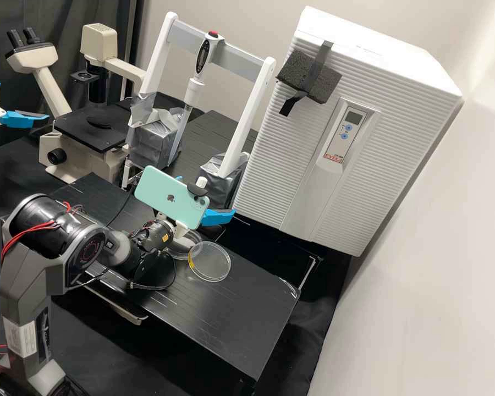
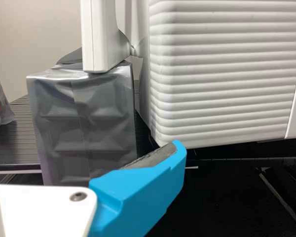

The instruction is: Use the pipette

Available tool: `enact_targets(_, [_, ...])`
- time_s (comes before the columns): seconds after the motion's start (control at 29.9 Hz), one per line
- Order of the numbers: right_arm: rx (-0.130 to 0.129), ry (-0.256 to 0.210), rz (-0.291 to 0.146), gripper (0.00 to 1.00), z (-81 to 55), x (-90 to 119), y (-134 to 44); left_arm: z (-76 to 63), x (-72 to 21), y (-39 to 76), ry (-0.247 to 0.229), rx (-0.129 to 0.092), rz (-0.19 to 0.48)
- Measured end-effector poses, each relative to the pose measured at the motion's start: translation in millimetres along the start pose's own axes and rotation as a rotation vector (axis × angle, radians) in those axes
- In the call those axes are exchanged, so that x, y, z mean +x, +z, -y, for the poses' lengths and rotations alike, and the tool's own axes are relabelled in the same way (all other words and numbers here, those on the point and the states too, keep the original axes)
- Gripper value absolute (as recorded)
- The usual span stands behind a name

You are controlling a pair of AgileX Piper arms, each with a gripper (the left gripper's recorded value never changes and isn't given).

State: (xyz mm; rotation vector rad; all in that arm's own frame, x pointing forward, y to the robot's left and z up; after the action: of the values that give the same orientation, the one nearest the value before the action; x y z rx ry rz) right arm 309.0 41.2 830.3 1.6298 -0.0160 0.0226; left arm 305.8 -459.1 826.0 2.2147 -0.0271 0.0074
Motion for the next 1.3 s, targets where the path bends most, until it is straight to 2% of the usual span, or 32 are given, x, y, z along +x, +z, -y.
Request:
enact_targets(0.3, [0.0,0.0,0.0,1.0,0.0,0.0,0.0,0.0,0.0,0.0,0.0,0.0,0.0])
enact_targets(0.43, [0.0,0.0,0.0,1.0,0.0,0.0,0.0,-0.2,-2.4,6.8,0.0,-0.001,0.022])
enact_targets(0.5, [0.0,0.0,0.0,1.0,0.0,0.0,0.0,-3.5,-6.3,14.2,0.009,0.003,0.052])
enact_targets(0.57, [0.0,0.0,0.0,1.0,0.0,0.0,0.0,-7.6,-11.2,22.6,0.02,-0.005,0.089])
enact_targets(0.7, [0.0,0.0,0.0,1.0,0.0,0.0,0.0,-19.5,-22.7,48.0,0.058,-0.002,0.195])
enact_targets(0.8, [0.0,0.0,0.0,1.0,0.0,0.0,0.0,-26.6,-30.4,66.7,0.082,-0.009,0.266])
enact_targets(1.0, [0.0,0.0,0.0,1.0,0.0,0.0,0.0,-27.5,-44.7,104.5,0.092,-0.018,0.412])
enact_targets(1.04, [0.0,0.0,0.0,1.0,0.0,0.0,0.0,-27.0,-46.5,108.9,0.09,-0.016,0.429])
enact_targets(1.07, [0.0,0.0,0.0,1.0,0.0,0.0,0.0,-26.1,-49.2,114.9,0.091,-0.001,0.452])
enact_targets(1.24, [0.0,0.0,0.0,1.0,0.0,0.0,0.0,-24.1,-56.5,135.1,0.097,0.035,0.525])
enact_targets(1.3, [0.0,0.0,0.0,1.0,0.0,0.0,0.0,-20.9,-57.7,141.7,0.089,0.038,0.545])
